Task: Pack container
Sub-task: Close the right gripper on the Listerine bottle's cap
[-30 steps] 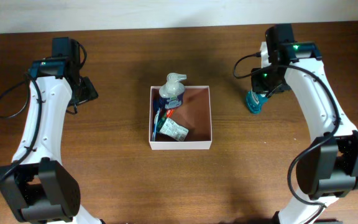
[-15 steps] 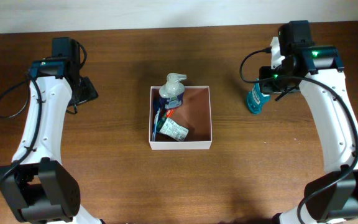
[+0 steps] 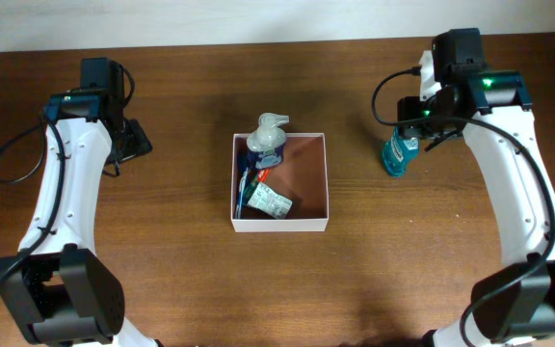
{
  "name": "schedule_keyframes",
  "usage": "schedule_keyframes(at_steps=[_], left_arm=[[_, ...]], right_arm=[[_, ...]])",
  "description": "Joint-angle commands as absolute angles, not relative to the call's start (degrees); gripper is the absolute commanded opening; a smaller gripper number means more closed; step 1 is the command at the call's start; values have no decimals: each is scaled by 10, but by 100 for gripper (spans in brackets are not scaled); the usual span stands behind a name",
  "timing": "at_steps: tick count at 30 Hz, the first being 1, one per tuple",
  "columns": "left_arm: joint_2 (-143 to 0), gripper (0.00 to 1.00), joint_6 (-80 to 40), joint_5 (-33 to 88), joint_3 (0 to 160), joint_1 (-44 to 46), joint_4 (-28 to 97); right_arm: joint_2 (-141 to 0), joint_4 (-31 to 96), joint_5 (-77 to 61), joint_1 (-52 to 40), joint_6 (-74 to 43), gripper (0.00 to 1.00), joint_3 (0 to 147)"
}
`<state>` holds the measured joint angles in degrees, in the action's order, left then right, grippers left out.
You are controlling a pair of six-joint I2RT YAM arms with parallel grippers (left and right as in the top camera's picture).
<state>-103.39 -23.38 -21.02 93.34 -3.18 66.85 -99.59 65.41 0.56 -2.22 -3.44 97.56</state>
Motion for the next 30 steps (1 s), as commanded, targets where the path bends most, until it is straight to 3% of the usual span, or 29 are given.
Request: schedule_keyframes(at_steps=[1, 20, 25, 30], left_arm=[[-1032, 99, -231, -208, 938, -33, 669], [-1032, 99, -231, -208, 938, -33, 669], [-1032, 99, -231, -208, 938, -33, 669], [-1032, 99, -231, -208, 938, -33, 669]], right_arm=[[-1018, 645, 9, -18, -38, 61, 974], [-1072, 632, 22, -18, -34, 61, 974], [-1075, 632, 37, -18, -34, 55, 974], [-1077, 632, 37, -18, -34, 54, 974]])
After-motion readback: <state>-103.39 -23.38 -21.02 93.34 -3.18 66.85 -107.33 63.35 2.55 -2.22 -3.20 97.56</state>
